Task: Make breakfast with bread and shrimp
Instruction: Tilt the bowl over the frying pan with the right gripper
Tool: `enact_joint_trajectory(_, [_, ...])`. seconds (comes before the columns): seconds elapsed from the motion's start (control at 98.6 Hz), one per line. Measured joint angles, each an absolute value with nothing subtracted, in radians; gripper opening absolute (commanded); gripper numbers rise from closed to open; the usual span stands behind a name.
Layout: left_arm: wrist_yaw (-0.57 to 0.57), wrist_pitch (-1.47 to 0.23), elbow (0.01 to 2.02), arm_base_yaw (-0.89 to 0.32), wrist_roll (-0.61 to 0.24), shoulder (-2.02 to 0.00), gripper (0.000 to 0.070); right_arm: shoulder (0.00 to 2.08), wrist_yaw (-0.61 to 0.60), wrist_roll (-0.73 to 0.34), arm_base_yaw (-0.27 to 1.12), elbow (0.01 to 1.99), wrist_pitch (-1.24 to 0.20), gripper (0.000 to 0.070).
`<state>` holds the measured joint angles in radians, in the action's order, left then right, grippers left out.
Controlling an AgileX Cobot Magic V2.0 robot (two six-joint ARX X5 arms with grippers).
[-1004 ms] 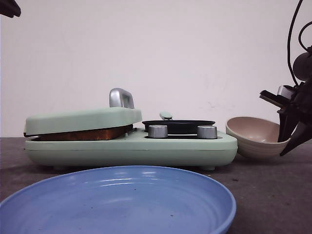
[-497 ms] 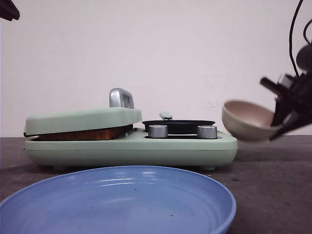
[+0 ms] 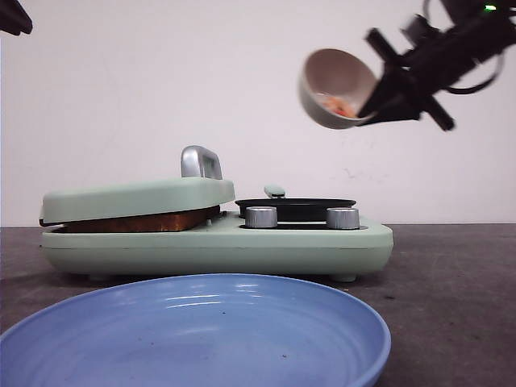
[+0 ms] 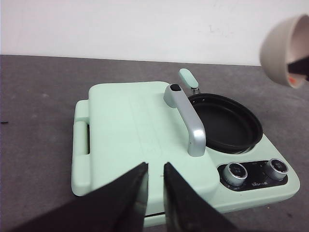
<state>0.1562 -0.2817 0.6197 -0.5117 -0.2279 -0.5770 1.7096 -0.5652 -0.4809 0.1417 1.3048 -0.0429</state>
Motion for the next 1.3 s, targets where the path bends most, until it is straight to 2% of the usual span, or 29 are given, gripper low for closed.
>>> enact_joint_trajectory(0.152, [0.144, -0.281, 0.62, -0.512, -0.228, -0.577, 0.0028, 1.71, -0.339, -0.368, 0.244, 1.305, 0.006, 0.0006])
enact_joint_trajectory(0.375, [0.127, -0.286, 0.62, -0.512, -0.228, -0.577, 0.0028, 1.71, 0.0, -0.02, 0.374, 1.305, 0.104, 0.0006])
enact_joint_trajectory(0.7, [0.126, -0.341, 0.62, -0.512, -0.228, -0.577, 0.0028, 1.71, 0.266, 0.423, 0.453, 1.305, 0.293, 0.0006])
enact_joint_trajectory(0.872, [0.126, -0.344, 0.62, -0.512, -0.228, -0.577, 0.0028, 1.71, 0.347, 0.631, 0.482, 1.305, 0.369, 0.0006])
enact_joint_trajectory(1.055, [0.126, -0.344, 0.62, -0.512, -0.228, -0.577, 0.0027, 1.71, 0.363, 0.738, 0.504, 1.305, 0.434, 0.0006])
enact_joint_trajectory(1.298, [0.126, -0.344, 0.62, -0.512, -0.228, -0.577, 0.0027, 1.71, 0.396, 0.697, 0.495, 1.305, 0.376, 0.0007])
